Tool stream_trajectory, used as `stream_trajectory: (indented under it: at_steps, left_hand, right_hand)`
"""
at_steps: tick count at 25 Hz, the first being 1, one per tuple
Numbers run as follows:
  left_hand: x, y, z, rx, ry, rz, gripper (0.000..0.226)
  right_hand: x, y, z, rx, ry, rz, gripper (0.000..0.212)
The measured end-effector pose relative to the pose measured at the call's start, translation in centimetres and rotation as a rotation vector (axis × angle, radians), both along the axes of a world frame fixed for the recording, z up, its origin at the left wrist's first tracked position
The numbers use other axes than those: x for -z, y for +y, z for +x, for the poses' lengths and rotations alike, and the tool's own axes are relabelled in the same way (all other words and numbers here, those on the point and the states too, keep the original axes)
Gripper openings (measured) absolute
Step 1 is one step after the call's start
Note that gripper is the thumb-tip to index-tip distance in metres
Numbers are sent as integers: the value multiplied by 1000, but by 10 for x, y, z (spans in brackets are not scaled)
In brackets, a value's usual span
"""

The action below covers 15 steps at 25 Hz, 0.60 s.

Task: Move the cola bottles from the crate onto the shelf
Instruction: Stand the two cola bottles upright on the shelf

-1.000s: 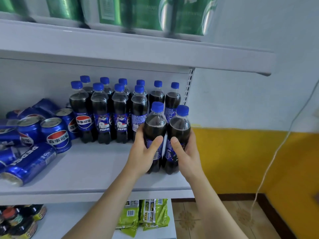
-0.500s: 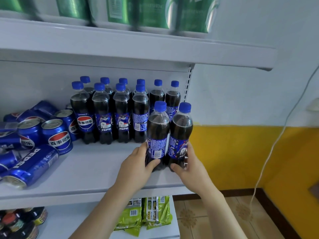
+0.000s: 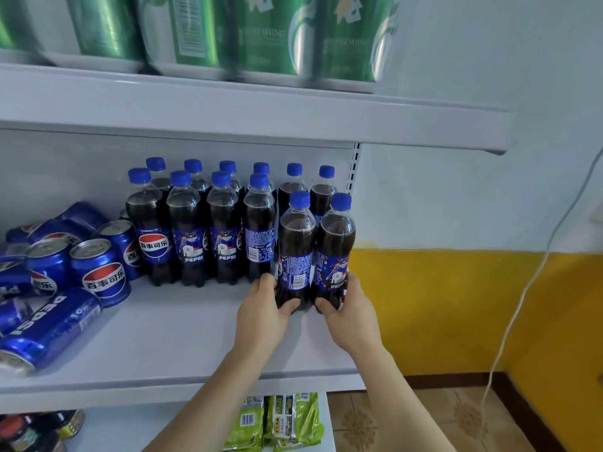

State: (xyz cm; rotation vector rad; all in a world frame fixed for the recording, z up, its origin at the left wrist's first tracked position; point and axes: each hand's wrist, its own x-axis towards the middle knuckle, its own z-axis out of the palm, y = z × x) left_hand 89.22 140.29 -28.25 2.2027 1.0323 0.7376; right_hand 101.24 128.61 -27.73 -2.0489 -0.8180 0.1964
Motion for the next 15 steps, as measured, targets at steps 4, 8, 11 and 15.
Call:
stream_trajectory:
  at_steps: [4, 8, 11, 15]
  left_hand:
    - [1, 6, 14, -35, -27, 86, 39]
    - [-1, 10, 28, -79, 2, 88, 37]
    - [-2, 15, 36, -104, 41, 99, 38]
    - [-6, 20, 45, -128, 144, 110, 40]
  right_hand:
    - [1, 14, 12, 9, -53, 6, 57]
    - [2, 25, 24, 18, -106, -13, 52]
    - [5, 33, 29, 16, -110, -6, 50]
    - [9, 39, 36, 21, -128, -14, 52]
